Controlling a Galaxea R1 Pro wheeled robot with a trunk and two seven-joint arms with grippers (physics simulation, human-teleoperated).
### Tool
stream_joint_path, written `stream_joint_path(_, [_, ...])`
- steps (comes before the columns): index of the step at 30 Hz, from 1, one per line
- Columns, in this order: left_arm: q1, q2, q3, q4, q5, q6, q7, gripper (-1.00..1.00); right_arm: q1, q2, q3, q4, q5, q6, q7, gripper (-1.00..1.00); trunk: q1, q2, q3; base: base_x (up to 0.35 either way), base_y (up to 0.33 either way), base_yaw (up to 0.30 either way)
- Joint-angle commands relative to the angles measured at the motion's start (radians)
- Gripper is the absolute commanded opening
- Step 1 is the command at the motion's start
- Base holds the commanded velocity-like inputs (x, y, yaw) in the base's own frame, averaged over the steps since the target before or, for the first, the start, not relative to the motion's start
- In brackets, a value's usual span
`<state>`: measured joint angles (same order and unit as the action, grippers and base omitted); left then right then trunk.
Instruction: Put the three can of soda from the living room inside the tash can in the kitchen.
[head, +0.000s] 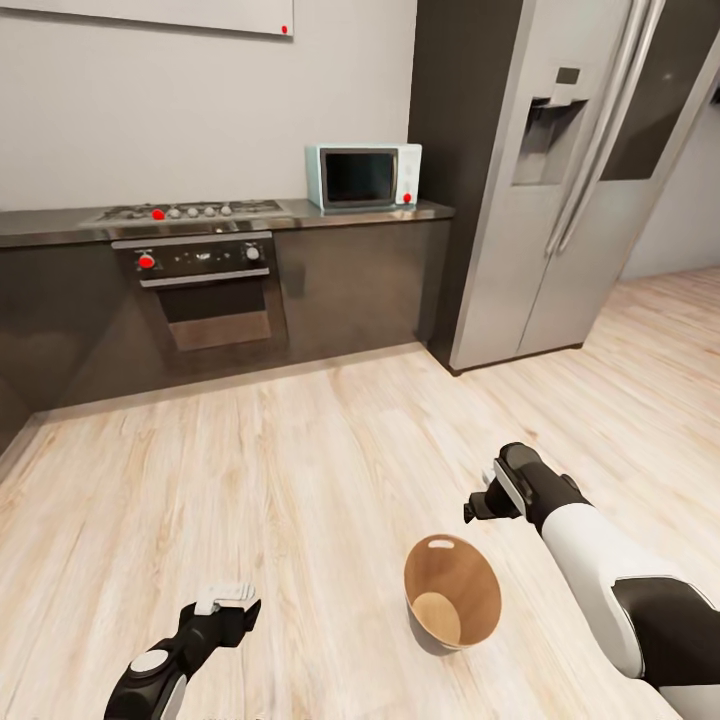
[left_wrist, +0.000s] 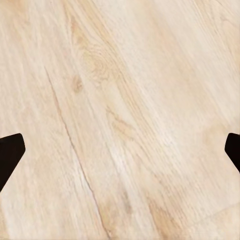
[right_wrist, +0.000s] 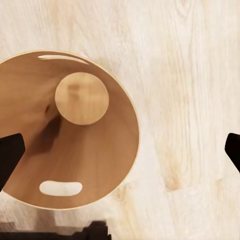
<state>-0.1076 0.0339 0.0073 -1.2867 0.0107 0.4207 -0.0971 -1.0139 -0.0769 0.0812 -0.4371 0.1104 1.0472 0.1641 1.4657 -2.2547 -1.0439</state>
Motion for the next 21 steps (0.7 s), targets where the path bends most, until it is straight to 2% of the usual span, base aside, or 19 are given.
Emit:
stream_joint_path(1, [0.000, 0.000, 0.000, 0.000, 0.000, 0.000, 0.000, 1.00, 0.000, 0.000, 0.000, 0.000, 0.000, 0.000, 0.000, 1.00, 0.004, -0.007, -0.004, 0.002, 0.000, 0.000])
stream_joint_path(18, [0.000, 0.001, -0.001, 0.001, 0.000, 0.001, -0.004, 1.00, 0.001, 0.000, 0.001, 0.000, 0.002, 0.000, 0.000, 1.00, 0.069, -0.126, -0.081, 0.000, 0.000, 0.000])
stream_joint_path(21, [0.000, 0.001, -0.001, 0.001, 0.000, 0.001, -0.004, 1.00, 0.001, -0.001, 0.001, 0.000, 0.002, 0.000, 0.000, 1.00, 0.069, -0.126, -0.085, 0.000, 0.000, 0.000])
